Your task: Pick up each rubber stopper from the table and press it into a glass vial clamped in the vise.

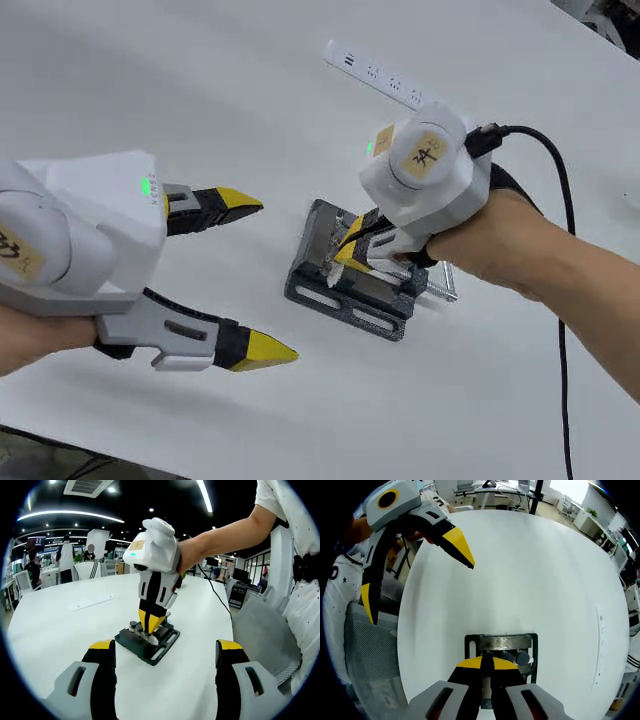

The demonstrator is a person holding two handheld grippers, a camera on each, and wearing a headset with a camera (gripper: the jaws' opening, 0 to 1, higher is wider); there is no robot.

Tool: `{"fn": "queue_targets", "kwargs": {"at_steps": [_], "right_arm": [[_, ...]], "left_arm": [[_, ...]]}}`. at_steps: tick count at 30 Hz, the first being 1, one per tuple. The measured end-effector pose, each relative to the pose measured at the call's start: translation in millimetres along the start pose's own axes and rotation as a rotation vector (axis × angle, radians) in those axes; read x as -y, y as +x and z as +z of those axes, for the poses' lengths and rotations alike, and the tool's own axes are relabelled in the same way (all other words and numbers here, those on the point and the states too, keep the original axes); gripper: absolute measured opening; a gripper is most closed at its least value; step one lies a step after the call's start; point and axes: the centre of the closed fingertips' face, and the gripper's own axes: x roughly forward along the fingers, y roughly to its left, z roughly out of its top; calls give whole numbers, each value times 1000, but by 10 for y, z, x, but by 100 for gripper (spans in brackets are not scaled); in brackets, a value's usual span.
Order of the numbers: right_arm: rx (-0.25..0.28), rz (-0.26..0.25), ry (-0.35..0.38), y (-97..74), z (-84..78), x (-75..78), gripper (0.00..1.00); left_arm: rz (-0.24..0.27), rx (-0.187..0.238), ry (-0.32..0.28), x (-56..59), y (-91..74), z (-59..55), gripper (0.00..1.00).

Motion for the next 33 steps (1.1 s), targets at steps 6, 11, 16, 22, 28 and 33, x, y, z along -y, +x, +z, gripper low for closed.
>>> {"fn": "queue_targets", "kwargs": {"at_steps": [6, 11, 16, 22, 28, 33], "right_arm": [[-35, 20, -30, -5, 21, 9, 0], [-56, 13, -54, 1, 11, 3, 0], [-67, 17, -62, 5, 5, 31, 0], [-37, 24, -37, -26, 2, 8, 1], [-23, 13, -40, -25, -4, -4, 1], [6, -5, -35, -40, -14, -12, 1]], "left_arm": [[6, 3, -1, -15, -12, 3, 81], [7, 0, -3, -13, -10, -17, 81], [1, -10, -1, -12, 14, -71, 82], [-7, -36, 14, -2, 22, -128, 83], [10, -39, 15, -24, -14, -125, 83], [14, -45, 11, -24, -24, -148, 83]]}}
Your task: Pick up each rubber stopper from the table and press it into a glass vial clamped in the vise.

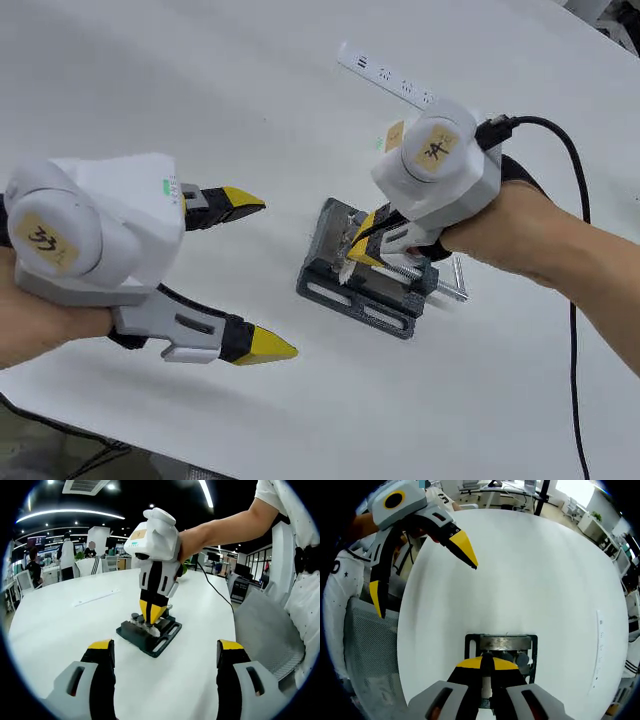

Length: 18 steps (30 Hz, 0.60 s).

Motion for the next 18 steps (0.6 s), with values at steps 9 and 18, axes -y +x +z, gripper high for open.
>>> {"fn": "queue_targets", "kwargs": {"at_steps": [9, 18], "right_arm": [[37, -26, 11, -14, 8, 11, 1], [65, -27, 37, -3, 20, -1, 1]], "left_arm": [[-1, -4, 0, 8, -11, -7, 83], [-1, -11, 1, 17, -32, -19, 83]]}}
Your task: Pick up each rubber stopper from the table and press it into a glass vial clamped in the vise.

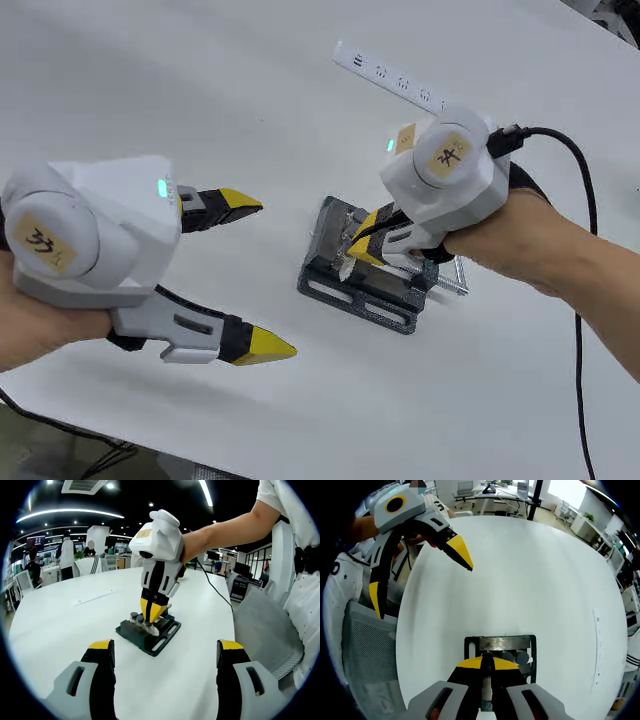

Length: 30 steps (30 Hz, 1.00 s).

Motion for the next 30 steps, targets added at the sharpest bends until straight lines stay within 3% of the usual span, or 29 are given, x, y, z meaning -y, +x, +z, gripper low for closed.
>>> {"fn": "queue_targets", "kwargs": {"at_steps": [11, 19, 30], "right_arm": [[35, -11, 33, -1, -16, -2, 1], [51, -28, 51, -34, -78, -1, 9], [128, -58, 130, -177, -131, -32, 13]], "left_arm": [[-9, -18, 3, 40, -12, -34, 83], [-10, -25, 7, 49, -9, -7, 83], [-16, -42, 17, 81, -3, 23, 83]]}}
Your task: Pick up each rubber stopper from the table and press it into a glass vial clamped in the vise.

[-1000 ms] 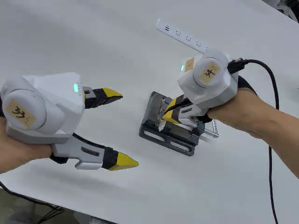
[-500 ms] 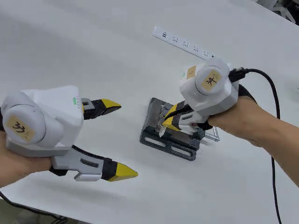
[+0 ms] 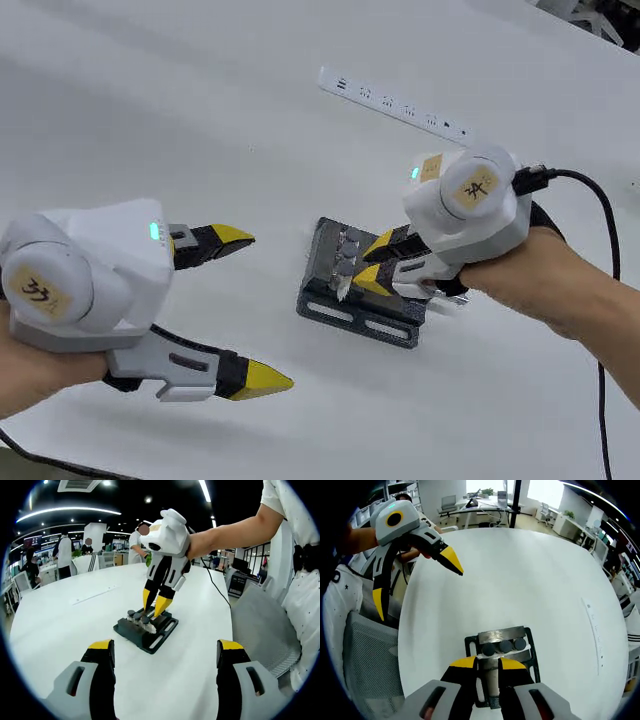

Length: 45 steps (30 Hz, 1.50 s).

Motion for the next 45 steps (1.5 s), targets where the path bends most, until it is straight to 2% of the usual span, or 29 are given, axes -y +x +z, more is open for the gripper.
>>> {"fn": "queue_targets", "kwargs": {"at_steps": [12, 25, 38, 45], "right_arm": [[94, -30, 69, -172, -61, -88, 21], [207, -60, 165, -288, -266, -162, 34], [298, -90, 224, -360, -492, -244, 55], [354, -106, 237, -395, -527, -314, 69]], "left_arm": [[-9, -23, 23, 5, -1, 14, 87], [-12, -43, 44, 19, 4, 22, 92], [-17, -72, 67, 3, 2, -10, 96], [-16, -84, 70, -12, 20, -36, 99]]}}
